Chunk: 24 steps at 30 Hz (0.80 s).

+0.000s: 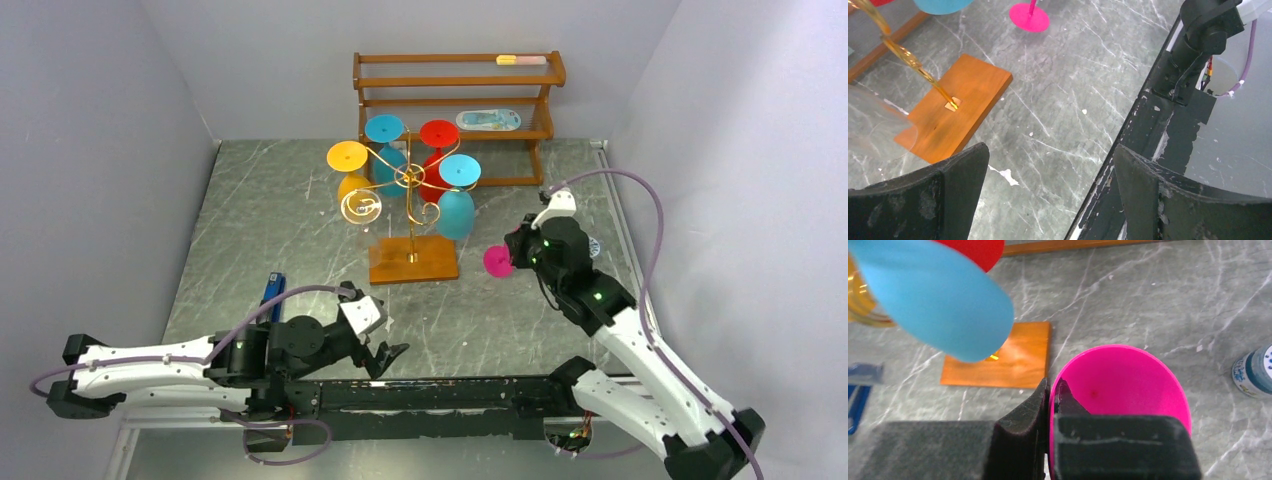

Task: Take the wine glass off the wine glass rack
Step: Place the wine glass at the center of the board.

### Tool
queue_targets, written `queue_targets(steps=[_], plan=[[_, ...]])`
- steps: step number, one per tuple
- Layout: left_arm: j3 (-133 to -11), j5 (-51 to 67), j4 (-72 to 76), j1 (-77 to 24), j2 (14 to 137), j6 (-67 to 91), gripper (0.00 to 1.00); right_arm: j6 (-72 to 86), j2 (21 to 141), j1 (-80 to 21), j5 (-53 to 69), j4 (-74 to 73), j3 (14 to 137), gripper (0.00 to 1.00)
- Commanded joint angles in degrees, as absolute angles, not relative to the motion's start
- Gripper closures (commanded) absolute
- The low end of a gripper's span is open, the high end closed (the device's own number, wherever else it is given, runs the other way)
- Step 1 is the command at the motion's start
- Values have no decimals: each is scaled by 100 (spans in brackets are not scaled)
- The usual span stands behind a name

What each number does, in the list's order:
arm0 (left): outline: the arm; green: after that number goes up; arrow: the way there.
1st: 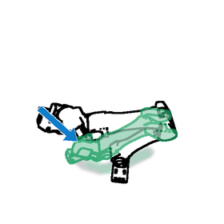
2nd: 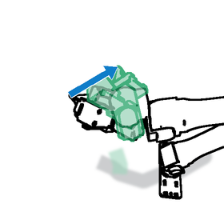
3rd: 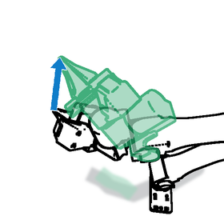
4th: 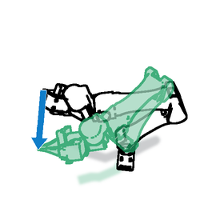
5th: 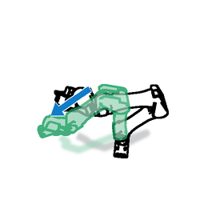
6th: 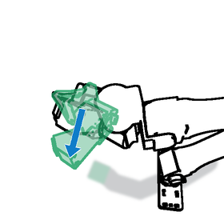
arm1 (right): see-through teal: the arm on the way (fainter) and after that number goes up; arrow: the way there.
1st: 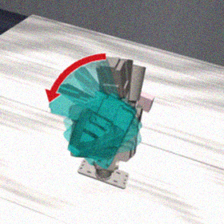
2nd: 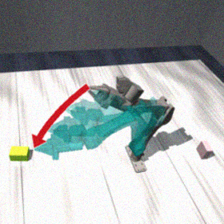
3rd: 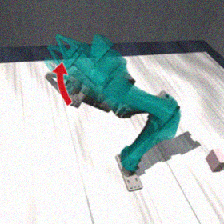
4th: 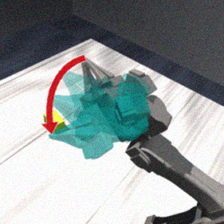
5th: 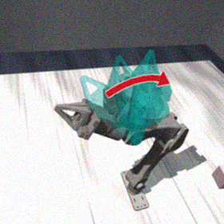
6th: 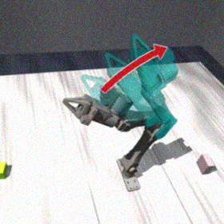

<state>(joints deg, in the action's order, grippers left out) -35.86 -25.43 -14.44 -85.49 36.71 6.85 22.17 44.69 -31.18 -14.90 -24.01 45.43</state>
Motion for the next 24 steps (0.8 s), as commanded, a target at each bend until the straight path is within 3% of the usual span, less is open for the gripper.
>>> queue_targets(steps=[1, 4, 13, 24], plan=[[-3459, -2832, -1637, -8537, 3286, 711, 1, 1925, 5163, -3129, -2353, -1519, 4556, 100], [-3258, -2864, -1467, -8541, 3019, 637, 1, 1875, 5685, -3101, -2748, -1030, 4623, 100], [-3918, -3594, -2588, -8540, 3131, 1356, 1, 1703, 7589, -2537, -2065, -594, 5459, 100], [-3682, -3749, -2525, -8541, 2808, 1417, 1, 1764, 8727, -2061, -1294, -398, 6212, 100]])
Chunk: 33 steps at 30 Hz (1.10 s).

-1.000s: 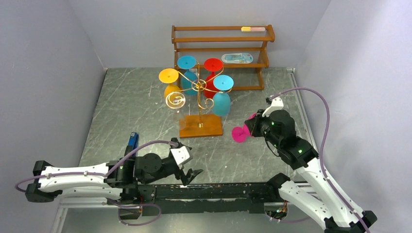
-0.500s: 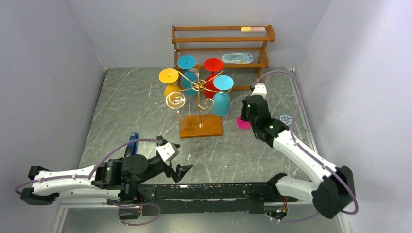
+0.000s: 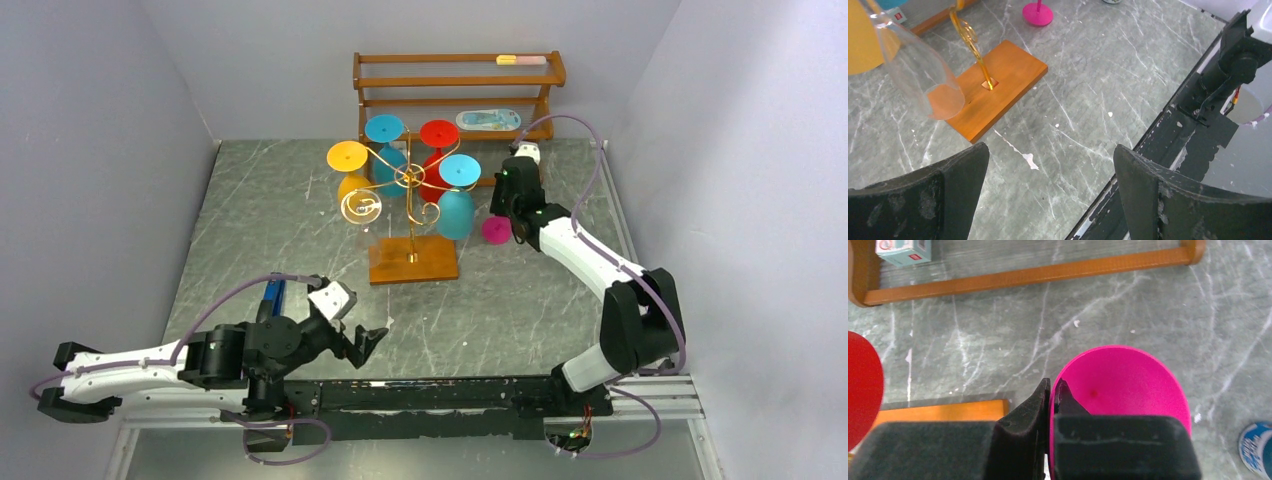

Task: Take the wine glass off the wine glass rack
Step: Place the wine glass at the center of the board.

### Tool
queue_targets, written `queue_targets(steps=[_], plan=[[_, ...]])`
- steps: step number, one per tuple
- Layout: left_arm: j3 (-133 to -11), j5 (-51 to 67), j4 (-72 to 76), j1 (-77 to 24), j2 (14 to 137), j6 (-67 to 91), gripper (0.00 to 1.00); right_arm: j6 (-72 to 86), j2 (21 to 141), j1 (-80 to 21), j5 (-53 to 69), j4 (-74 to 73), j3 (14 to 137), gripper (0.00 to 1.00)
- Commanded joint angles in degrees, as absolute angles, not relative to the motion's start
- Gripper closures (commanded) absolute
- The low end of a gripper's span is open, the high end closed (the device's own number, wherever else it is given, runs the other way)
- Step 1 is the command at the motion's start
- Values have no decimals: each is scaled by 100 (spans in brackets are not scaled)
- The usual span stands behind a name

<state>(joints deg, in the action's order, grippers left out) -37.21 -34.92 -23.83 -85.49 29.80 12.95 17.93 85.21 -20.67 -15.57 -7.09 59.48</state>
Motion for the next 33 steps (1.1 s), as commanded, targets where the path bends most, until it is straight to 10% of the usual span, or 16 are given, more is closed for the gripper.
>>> queue_targets(steps=[1, 33], plan=[[-3689, -3828, -2512, -8539, 2769, 1435, 1, 1737, 8797, -2065, -1274, -339, 6221, 100], [-3985, -4147, -3000, -8543, 2997, 1897, 1, 1726, 9501, -2065, -1286, -1513, 7585, 70]])
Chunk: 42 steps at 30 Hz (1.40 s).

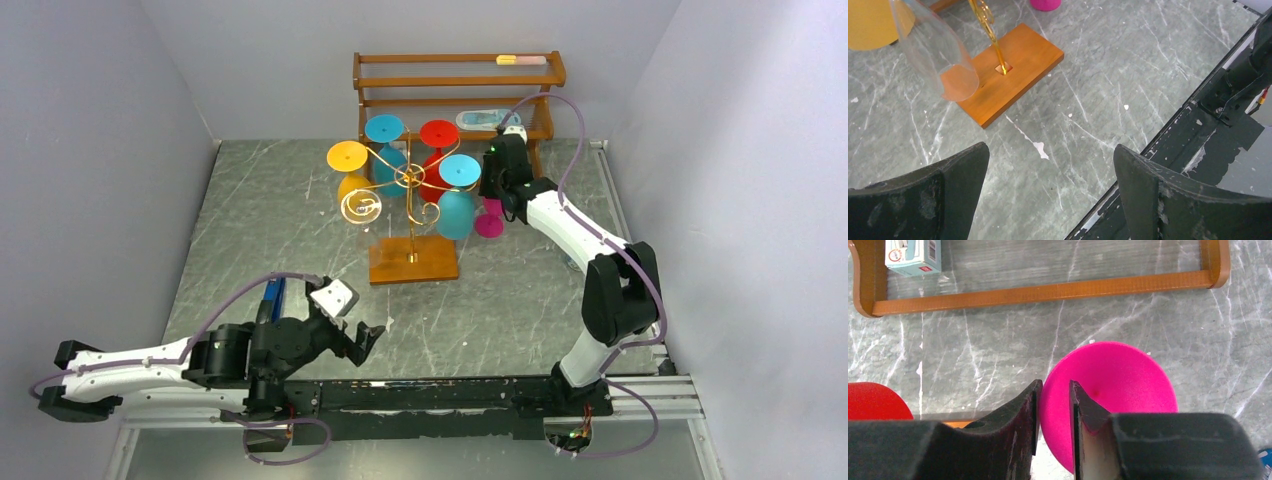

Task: Take the wine glass off the wine glass rack
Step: Place the wine glass at the center of the board, then pick up the wine glass from the wine rack.

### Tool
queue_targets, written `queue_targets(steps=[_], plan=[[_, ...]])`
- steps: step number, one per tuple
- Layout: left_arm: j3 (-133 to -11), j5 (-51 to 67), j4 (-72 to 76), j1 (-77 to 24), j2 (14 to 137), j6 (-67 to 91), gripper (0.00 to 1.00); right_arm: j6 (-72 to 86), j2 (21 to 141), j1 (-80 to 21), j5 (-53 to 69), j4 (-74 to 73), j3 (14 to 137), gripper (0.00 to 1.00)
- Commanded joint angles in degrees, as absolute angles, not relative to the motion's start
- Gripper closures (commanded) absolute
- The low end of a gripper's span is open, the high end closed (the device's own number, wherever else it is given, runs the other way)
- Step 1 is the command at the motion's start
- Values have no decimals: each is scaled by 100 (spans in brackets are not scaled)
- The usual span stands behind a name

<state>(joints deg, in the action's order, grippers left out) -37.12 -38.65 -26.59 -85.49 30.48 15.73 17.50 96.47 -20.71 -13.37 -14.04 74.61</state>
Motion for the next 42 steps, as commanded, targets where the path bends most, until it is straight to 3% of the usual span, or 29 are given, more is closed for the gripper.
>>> queue_targets(steps=[1, 15, 24, 29, 32, 39, 42], plan=[[-4045, -4201, -3078, -8542, 2952, 1959, 1, 1721, 9463, -2065, -1278, -1516, 7583, 70], [-4227, -4365, -3464, -8542, 2218, 2164, 1, 2228, 7919, -2057, -1733, -1414, 6908, 66], [-4325, -4663, -3804, -8541, 2947, 2745, 1, 3039, 5999, -2057, -1817, -1666, 5905, 63], [-4534, -4848, -4131, -8535, 3047, 3140, 1, 3608, 4672, -2057, -1151, -1569, 5146, 47], [-4687, -4699, -4102, -8539, 3279, 3069, 1, 4079, 4125, -2057, -813, -1786, 4888, 44], [-4689, -4216, -4167, -8448, 4527, 2989, 2, 4254, 3698, -2057, -226, -1772, 4859, 43], [-4481, -3477, -3597, -7927, 4720, 2798, 1, 4262, 3736, -2057, -31, -1767, 4914, 43]])
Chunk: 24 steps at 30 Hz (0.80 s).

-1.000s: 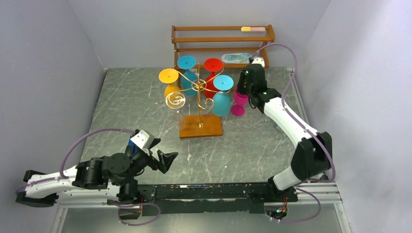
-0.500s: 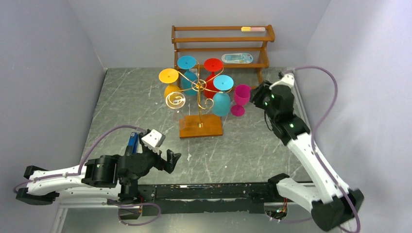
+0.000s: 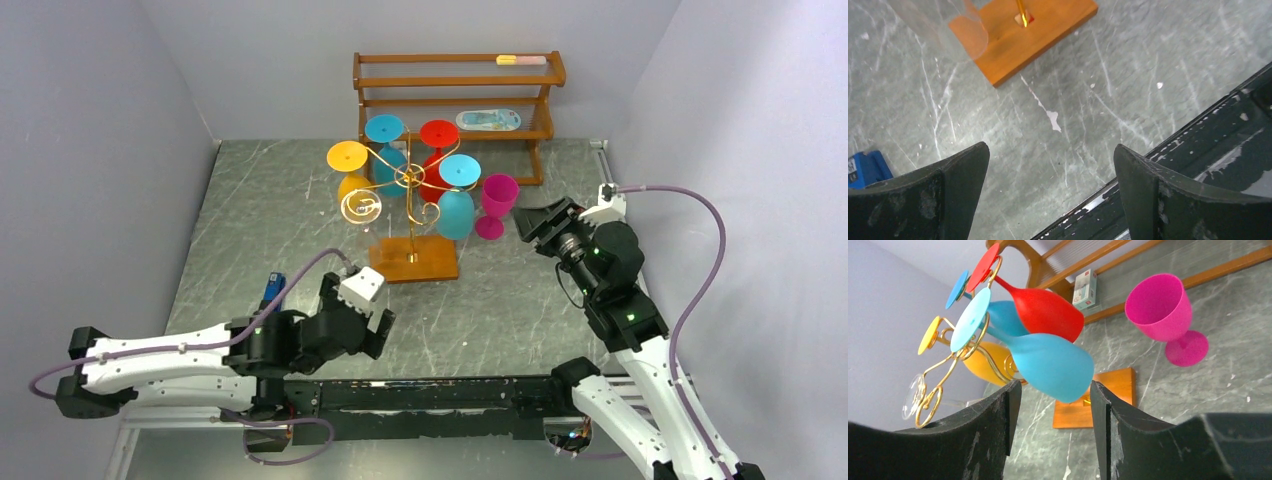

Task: Take the wine glass off the wine glass rack
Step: Pick up the wine glass from the wine rack.

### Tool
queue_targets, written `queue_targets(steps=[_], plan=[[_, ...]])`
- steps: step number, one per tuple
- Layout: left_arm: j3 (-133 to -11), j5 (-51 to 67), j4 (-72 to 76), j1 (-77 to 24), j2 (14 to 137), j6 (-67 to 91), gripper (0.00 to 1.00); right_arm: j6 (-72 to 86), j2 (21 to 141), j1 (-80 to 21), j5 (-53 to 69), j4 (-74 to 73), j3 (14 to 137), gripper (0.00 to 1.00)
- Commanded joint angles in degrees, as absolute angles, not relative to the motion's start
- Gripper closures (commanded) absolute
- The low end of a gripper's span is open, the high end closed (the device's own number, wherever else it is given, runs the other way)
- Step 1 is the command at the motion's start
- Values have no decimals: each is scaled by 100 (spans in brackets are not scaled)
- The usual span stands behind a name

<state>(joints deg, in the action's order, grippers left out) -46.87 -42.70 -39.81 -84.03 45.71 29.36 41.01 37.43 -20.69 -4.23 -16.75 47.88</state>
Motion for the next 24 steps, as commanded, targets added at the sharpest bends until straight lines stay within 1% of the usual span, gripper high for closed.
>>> queue_targets(steps=[1, 4, 7, 11, 14, 18, 21, 24], plan=[[-4426, -3203, -3512, -7637, 4749, 2788, 1, 4255, 3757, -2057, 97, -1772, 4932, 43], [-4376, -2321, -3633, -6630, 4645, 2858, 1, 4226, 3844, -2057, 342, -1861, 4980, 43], [-4201, -1969, -3590, -5959, 4075, 3092, 1, 4203, 3859, -2056, 413, -1916, 4969, 43], [-4309, -2652, -3967, -5801, 3013, 3766, 1, 4164, 3824, -2057, 328, -1939, 4965, 43], [-4632, -3118, -4221, -5810, 2653, 3929, 1, 4159, 3836, -2064, 321, -1889, 4970, 42], [-5283, -3232, -4158, -5916, 2929, 3634, 1, 4246, 3903, -2057, 502, -1742, 4932, 43], [-5954, -3483, -4271, -6115, 3519, 3408, 1, 4276, 3962, -2057, 623, -1694, 4939, 43], [-6336, -3605, -4254, -6179, 4052, 3202, 1, 4245, 3966, -2057, 628, -1780, 4993, 42]])
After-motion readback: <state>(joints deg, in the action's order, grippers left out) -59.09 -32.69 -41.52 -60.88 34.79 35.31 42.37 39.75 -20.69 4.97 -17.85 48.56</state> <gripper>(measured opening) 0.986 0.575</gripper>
